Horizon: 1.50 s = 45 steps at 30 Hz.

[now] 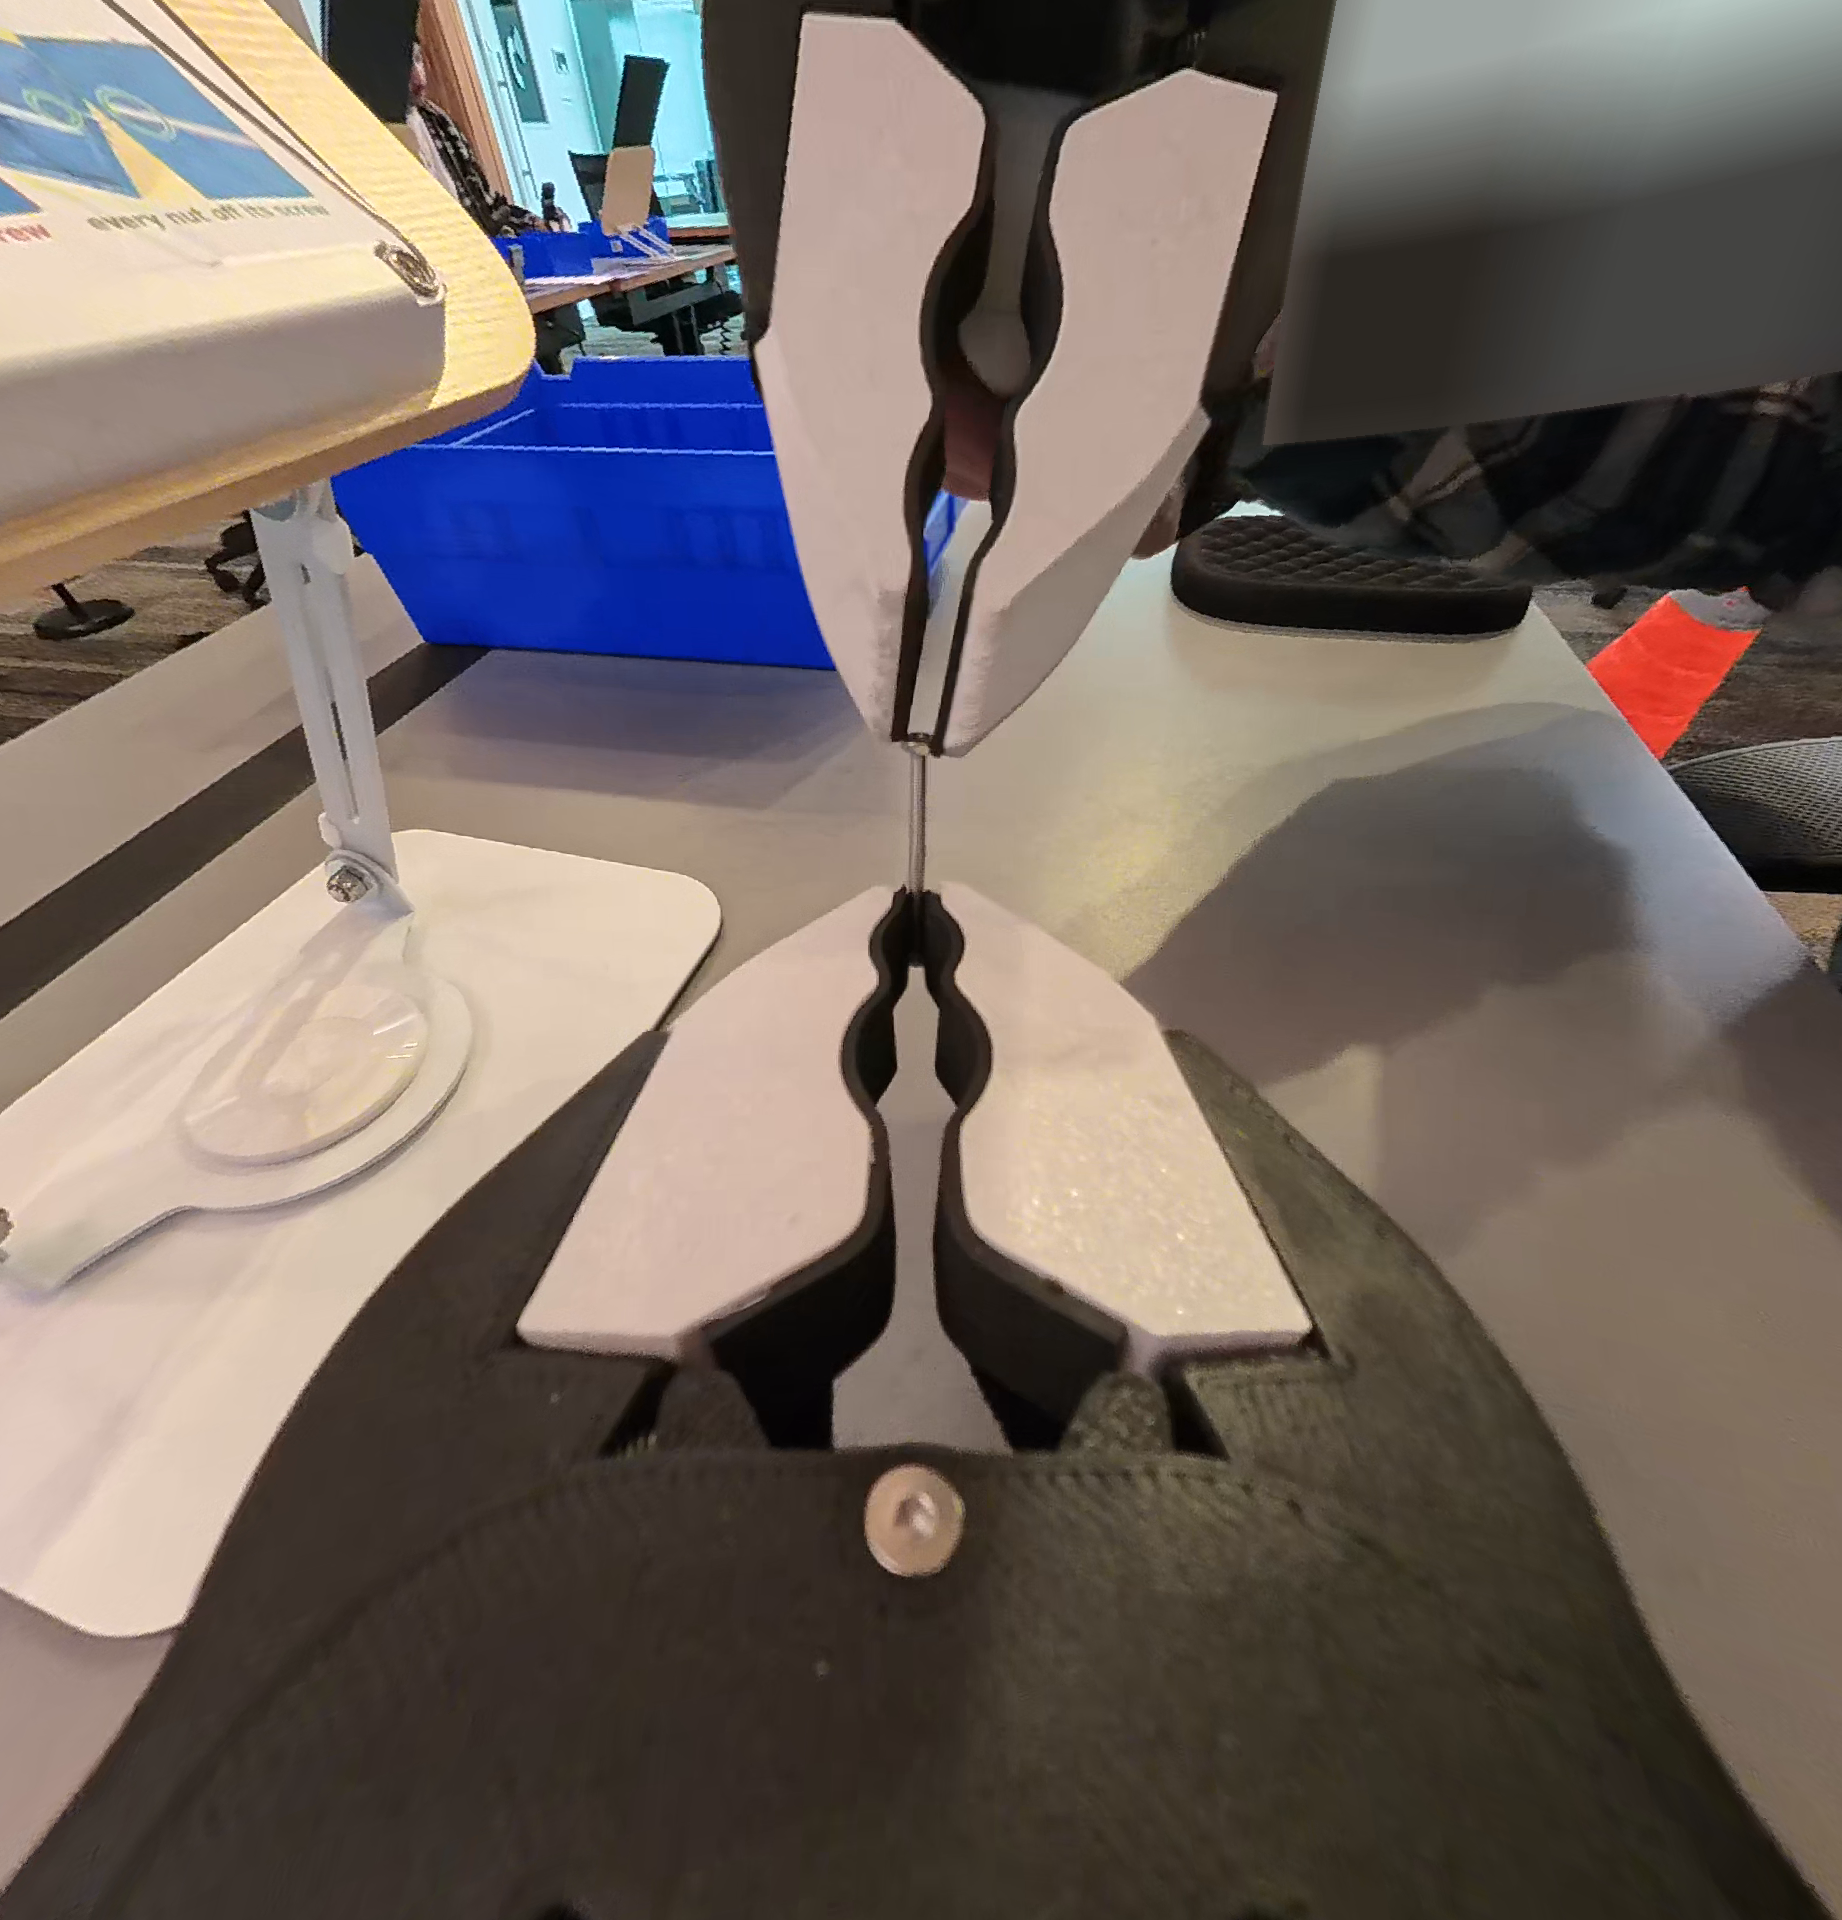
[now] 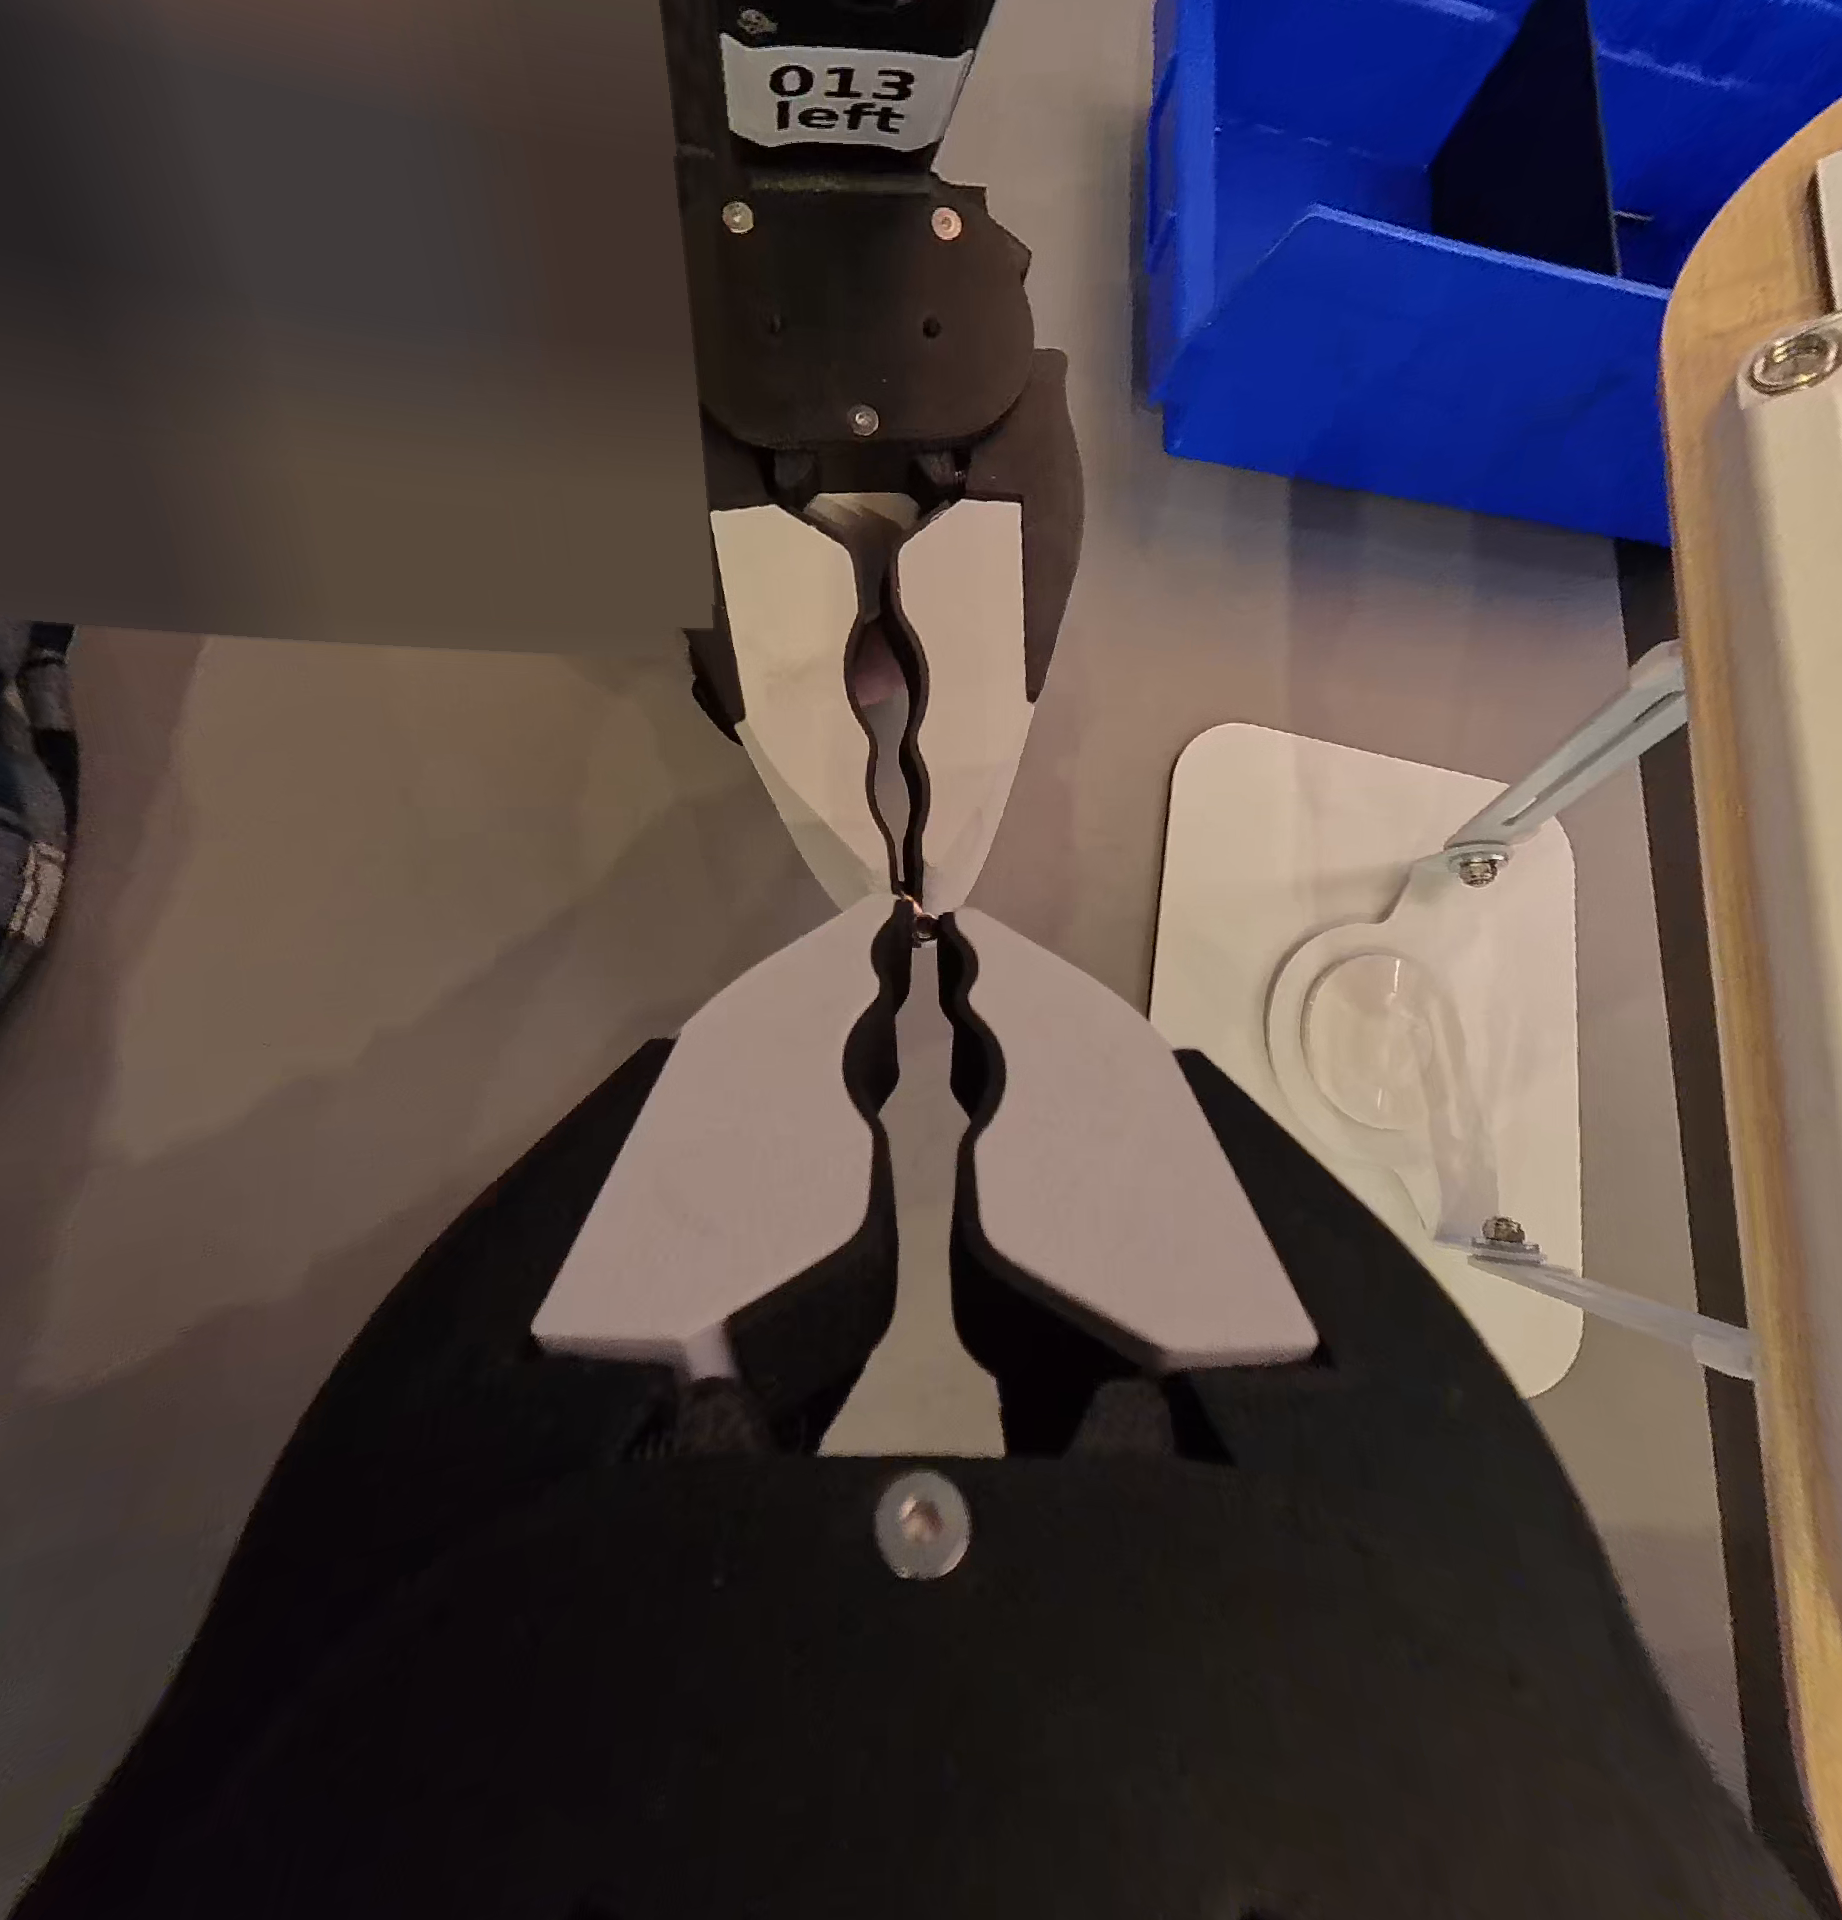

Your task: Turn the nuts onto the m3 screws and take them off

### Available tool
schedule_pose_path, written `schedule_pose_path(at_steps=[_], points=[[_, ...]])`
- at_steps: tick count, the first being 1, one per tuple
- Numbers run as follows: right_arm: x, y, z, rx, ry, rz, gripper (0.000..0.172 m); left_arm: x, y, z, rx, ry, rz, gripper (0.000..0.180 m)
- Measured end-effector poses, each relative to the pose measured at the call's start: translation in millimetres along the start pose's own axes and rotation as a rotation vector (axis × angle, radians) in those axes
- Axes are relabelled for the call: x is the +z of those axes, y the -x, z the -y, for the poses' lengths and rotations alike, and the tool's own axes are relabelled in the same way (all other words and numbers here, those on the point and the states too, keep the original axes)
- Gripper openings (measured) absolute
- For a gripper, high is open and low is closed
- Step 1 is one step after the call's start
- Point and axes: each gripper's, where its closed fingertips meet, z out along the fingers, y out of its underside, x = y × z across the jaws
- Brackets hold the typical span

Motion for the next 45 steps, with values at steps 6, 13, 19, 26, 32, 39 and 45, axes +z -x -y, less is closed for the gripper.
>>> schedule_pose_path(at_steps=[6,13,19,26,32,39,45], points=[[1.3,-5.4,-1.5,0.063,-0.006,-0.05,0.005,1.3,5.4,-1.5,0.001,0.014,0.049,0.001],[1.3,-6.3,-0.6,0.081,-0.015,-0.084,0.005,1.3,5.6,-1.2,-0.002,0.01,0.048,0.001],[0.8,-6.6,0.7,0.074,-0.019,-0.087,0.006,1.1,4.9,-0.1,-0.005,0.002,0.042,0.001],[2.6,-4.6,0.7,0.065,-0.02,-0.08,0.007,1.6,2.6,0.9,-0.003,-0.003,0.031,0.001],[-2.6,-6.4,5.8,0.076,-0.066,-0.081,0.012,0.6,3.0,2.5,-0.006,-0.013,0.031,0.001],[-7.9,-2.3,11.5,0.097,-0.187,0.004,0.024,-1.2,-0.4,8.3,-0.007,-0.047,0.012,0.001],[-5.9,-1.5,10.3,0.16,-0.283,0.056,0.023,-2.6,-1.6,11.8,-0.014,-0.067,0.001,0.001]])
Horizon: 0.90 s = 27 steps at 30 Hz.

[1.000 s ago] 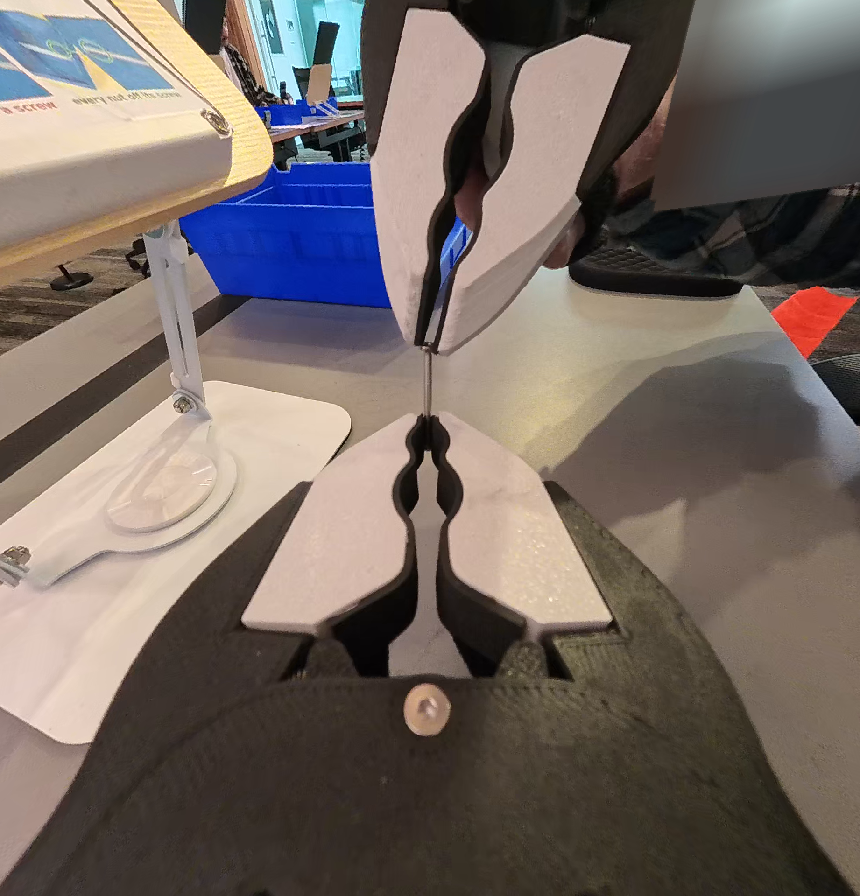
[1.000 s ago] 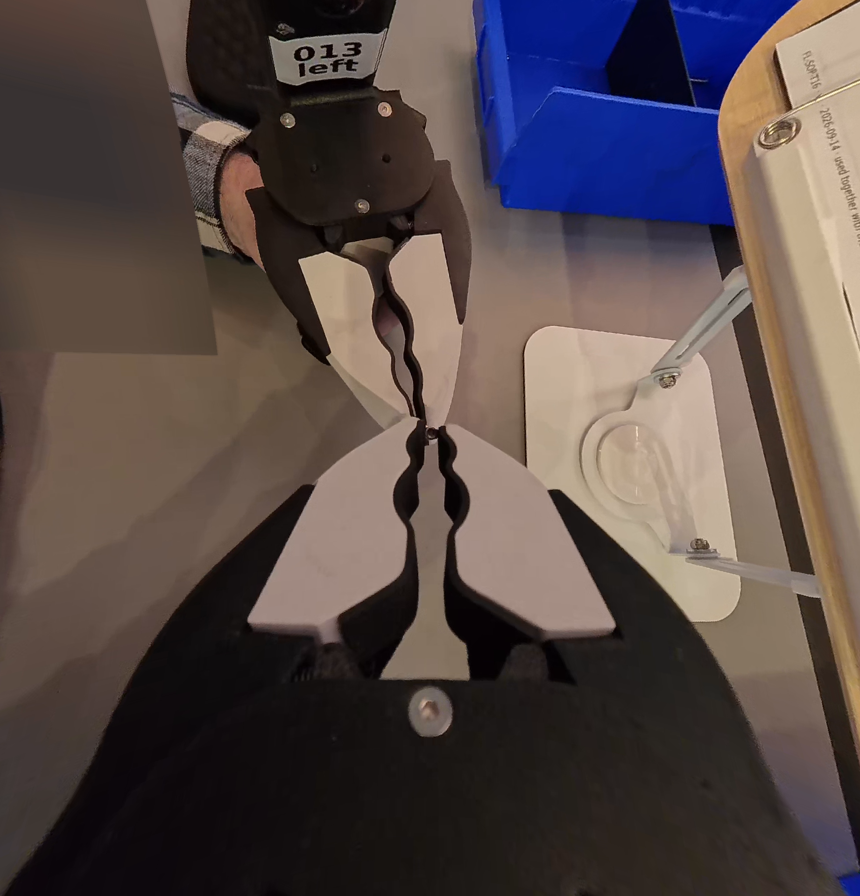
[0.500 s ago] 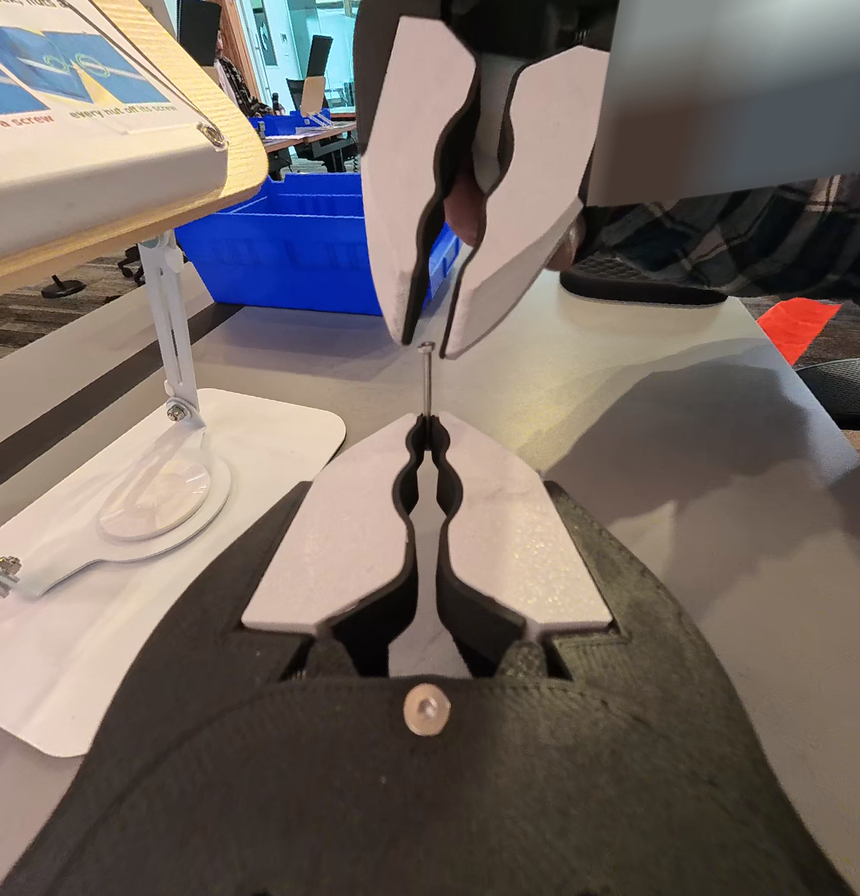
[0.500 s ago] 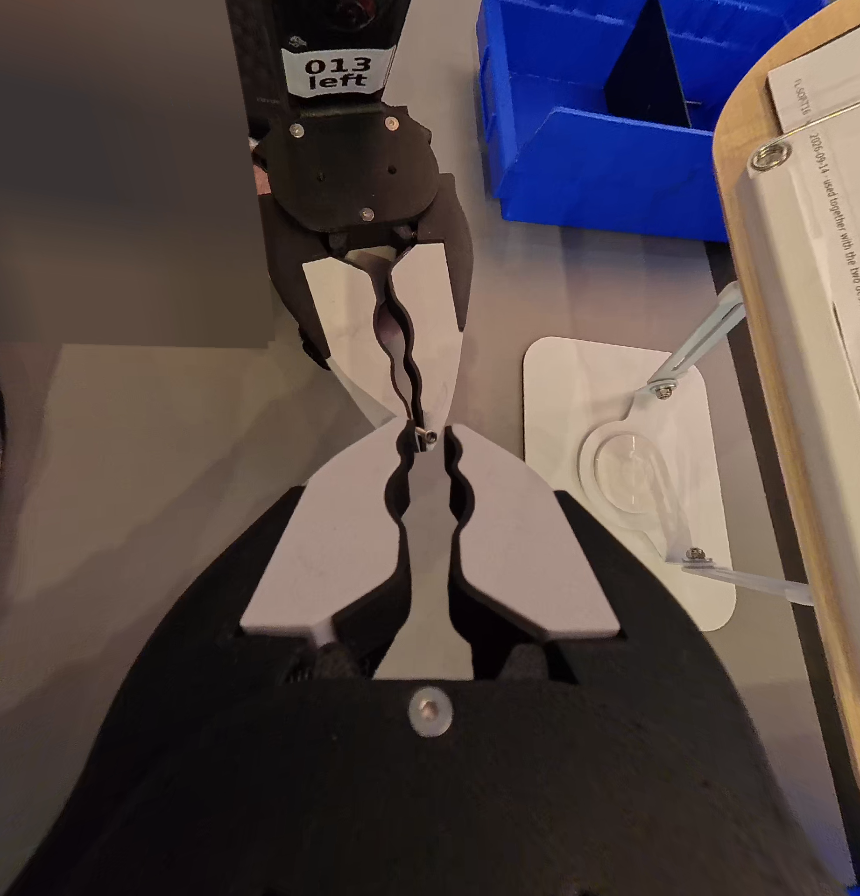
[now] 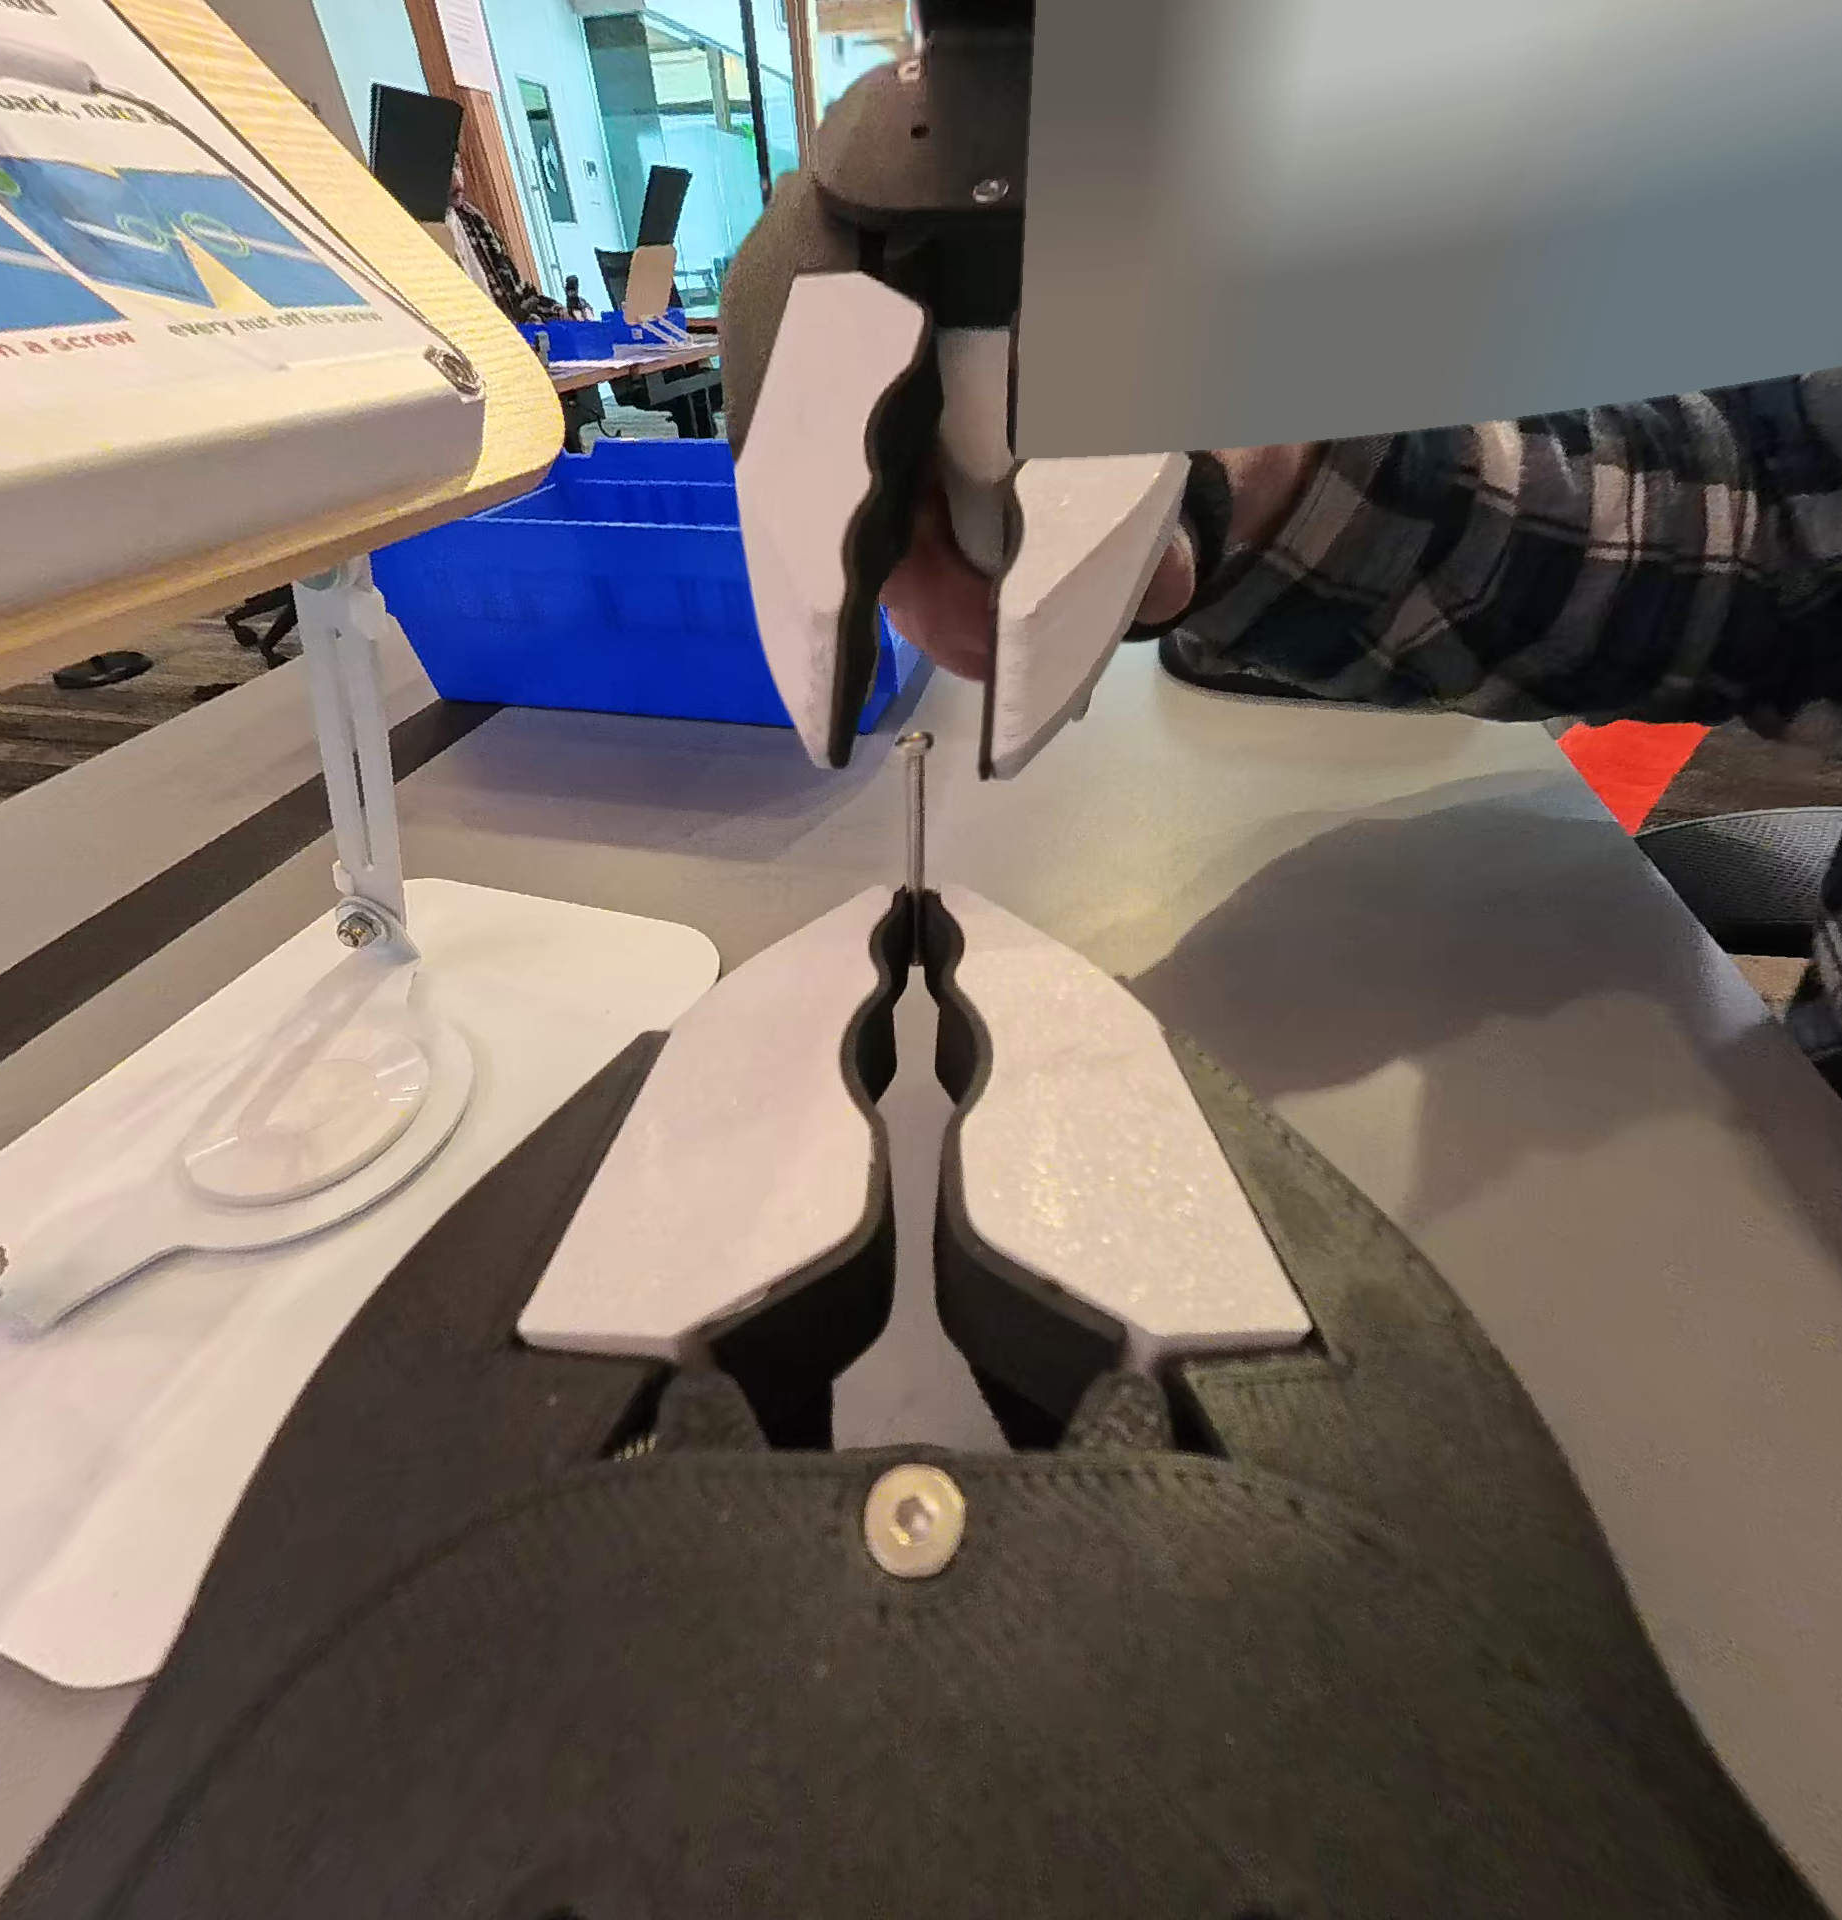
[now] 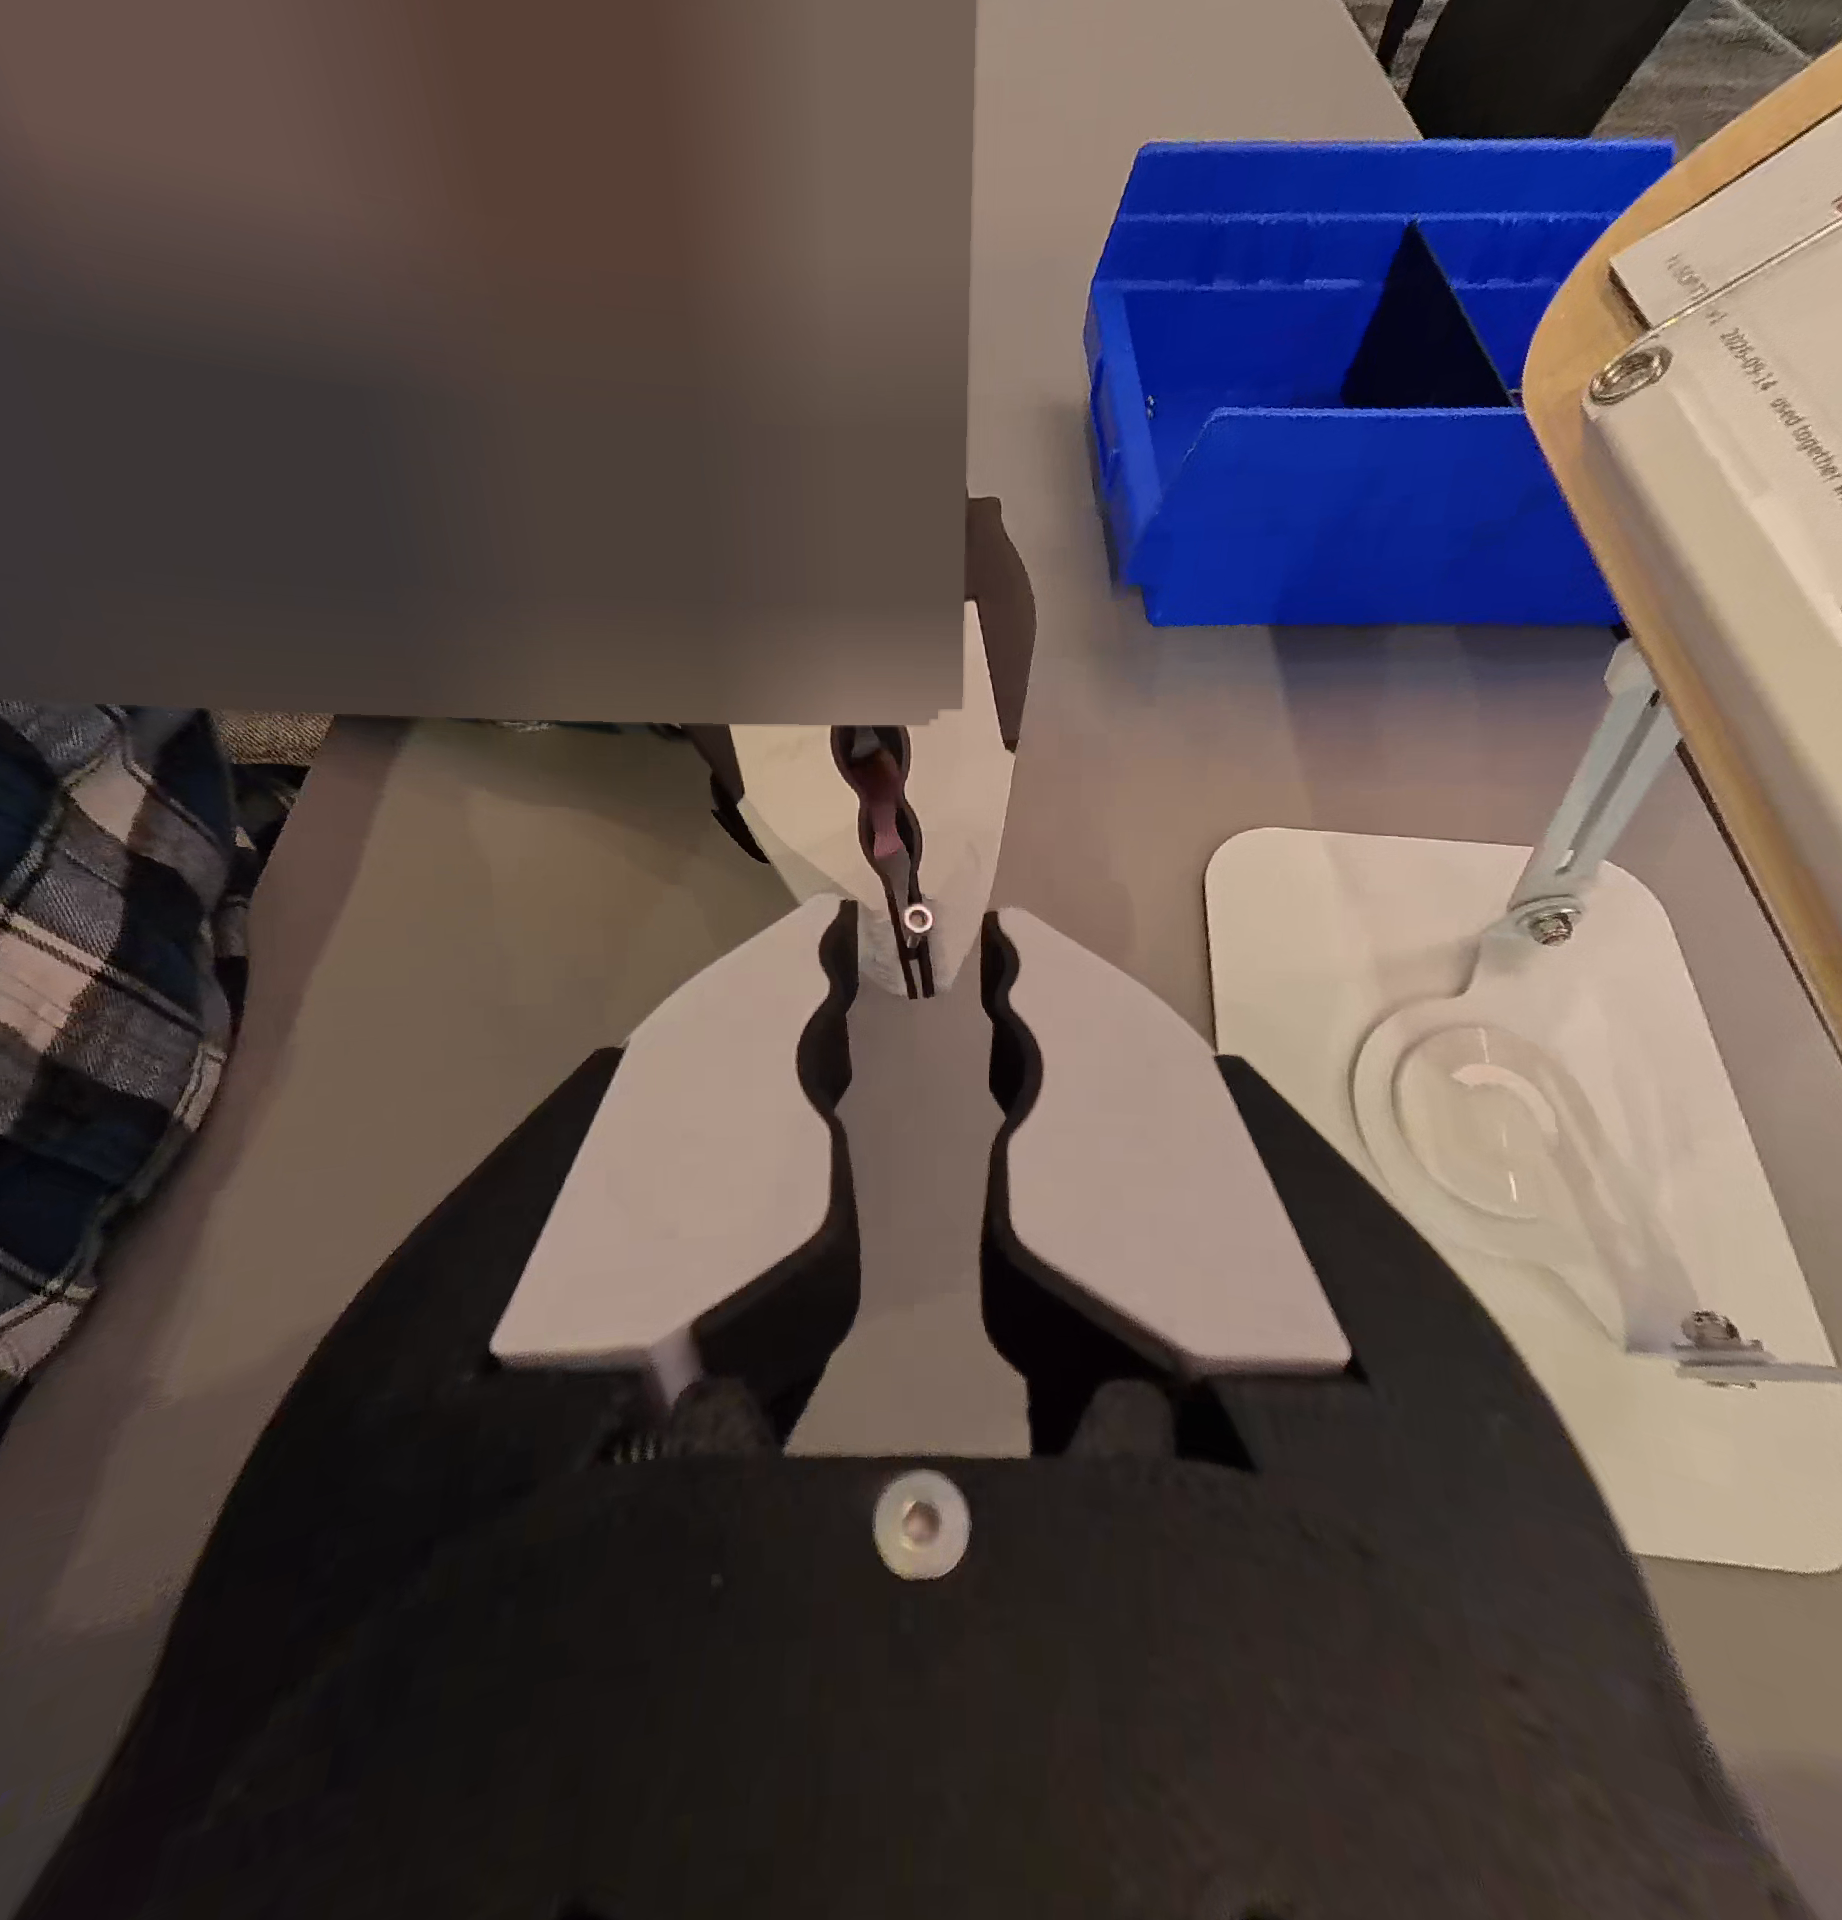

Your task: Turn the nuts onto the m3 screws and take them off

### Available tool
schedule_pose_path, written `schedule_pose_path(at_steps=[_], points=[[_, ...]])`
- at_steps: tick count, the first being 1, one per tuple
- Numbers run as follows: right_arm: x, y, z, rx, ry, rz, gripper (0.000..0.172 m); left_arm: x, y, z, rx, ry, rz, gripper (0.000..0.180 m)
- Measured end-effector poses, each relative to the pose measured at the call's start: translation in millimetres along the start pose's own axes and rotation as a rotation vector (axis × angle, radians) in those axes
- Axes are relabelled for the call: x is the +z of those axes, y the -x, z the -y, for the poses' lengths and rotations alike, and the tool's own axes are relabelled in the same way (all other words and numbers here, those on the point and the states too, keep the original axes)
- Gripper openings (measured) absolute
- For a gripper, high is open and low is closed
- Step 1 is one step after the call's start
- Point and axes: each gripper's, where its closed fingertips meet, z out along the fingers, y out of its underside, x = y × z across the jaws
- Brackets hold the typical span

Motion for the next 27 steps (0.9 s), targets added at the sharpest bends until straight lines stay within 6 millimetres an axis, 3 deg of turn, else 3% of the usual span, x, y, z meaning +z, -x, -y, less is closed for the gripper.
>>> schedule_pose_path(at_steps=[11,27], points=[[3.6,3.4,1.6,0.015,-0.048,0.042,0.006,-0.4,-1.6,2.5,-0.006,-0.015,-0.01,0.001],[2.3,1.9,6.3,-0.184,-0.02,-0.083,0.005,-1.1,-2.2,7.4,-0.08,-0.052,-0.039,0.001]])
